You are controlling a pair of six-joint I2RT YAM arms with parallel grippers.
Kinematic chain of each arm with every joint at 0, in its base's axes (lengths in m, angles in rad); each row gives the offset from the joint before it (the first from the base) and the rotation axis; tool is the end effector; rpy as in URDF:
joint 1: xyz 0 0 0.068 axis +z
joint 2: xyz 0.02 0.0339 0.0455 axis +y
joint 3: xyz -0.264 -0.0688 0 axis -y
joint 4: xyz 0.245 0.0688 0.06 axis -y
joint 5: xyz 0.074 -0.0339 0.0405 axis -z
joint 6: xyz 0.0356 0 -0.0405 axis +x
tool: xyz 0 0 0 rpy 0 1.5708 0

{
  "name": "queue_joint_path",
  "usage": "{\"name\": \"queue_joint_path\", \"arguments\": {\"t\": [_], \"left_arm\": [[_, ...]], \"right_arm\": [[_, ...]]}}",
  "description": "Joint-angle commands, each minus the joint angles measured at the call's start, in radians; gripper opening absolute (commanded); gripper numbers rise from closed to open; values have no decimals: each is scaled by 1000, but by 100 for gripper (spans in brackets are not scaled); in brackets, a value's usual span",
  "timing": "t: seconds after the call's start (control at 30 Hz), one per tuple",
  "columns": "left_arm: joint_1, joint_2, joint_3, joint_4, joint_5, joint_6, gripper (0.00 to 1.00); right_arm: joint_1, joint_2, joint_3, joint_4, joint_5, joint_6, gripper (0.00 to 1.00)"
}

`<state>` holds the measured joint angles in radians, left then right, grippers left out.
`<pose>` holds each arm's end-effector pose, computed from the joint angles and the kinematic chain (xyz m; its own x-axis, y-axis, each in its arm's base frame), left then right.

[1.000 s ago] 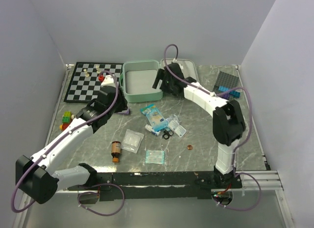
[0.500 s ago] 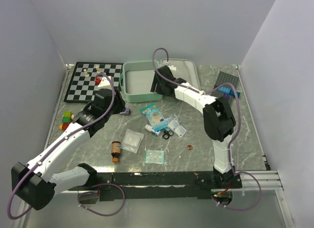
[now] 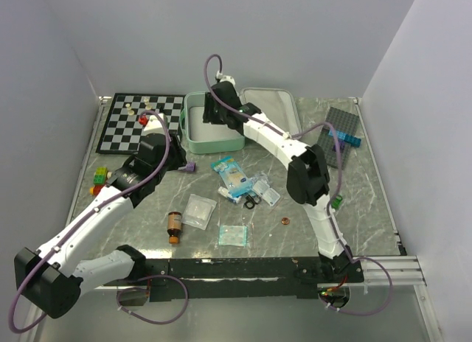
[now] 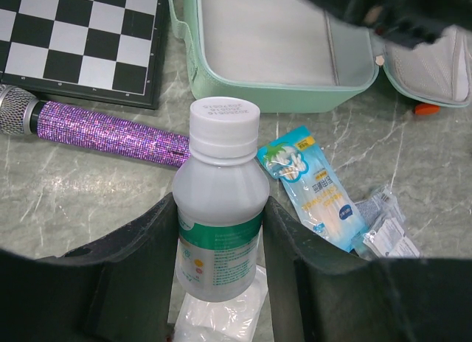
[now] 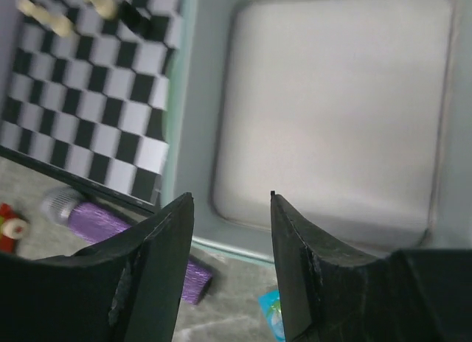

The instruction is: Organize the medicine kit

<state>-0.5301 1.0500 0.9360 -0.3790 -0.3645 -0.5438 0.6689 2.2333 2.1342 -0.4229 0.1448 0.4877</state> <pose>0.2078 -0.1070 0.3235 -0.4537 -0.2944 -0.8411 -0.0389 0.9495 -0.3114 0.4165 0.3227 0.3027 -0.5871 0.1270 -0.7995 -0.2721 0.8992 0.3426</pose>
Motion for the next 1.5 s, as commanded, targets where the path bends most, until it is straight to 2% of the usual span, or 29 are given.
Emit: {"name": "queue_joint_path", "arguments": {"t": [0.0,0.27,0.6,0.73,0.97,1.13,1.3,1.47], "left_arm": [[5,-19,20,35,-8,-5,2],[5,-35,-11,42,-14,2,1],[7,18,21,49,15,18,1],[8,51,35,60,35,34,1],[7,137,90,81,79,62,2],[7,194,150,120,122,68,1],[7,278,228,199,166,172,2],[7,447,332,290,355,356,7]], "right_arm": [[-29,95,20,-100,-123,5,52],[-69,42,-172,-56,-175,31,47],[-75,-178,-534,18,-145,-18,49],[-74,-267,-675,52,-85,-58,49],[-71,-402,-861,107,-93,-104,46],[-87,-480,-830,115,-93,-95,52],[-115,-593,-752,76,-97,-32,70],[-123,-770,-848,87,-54,63,76]]}}
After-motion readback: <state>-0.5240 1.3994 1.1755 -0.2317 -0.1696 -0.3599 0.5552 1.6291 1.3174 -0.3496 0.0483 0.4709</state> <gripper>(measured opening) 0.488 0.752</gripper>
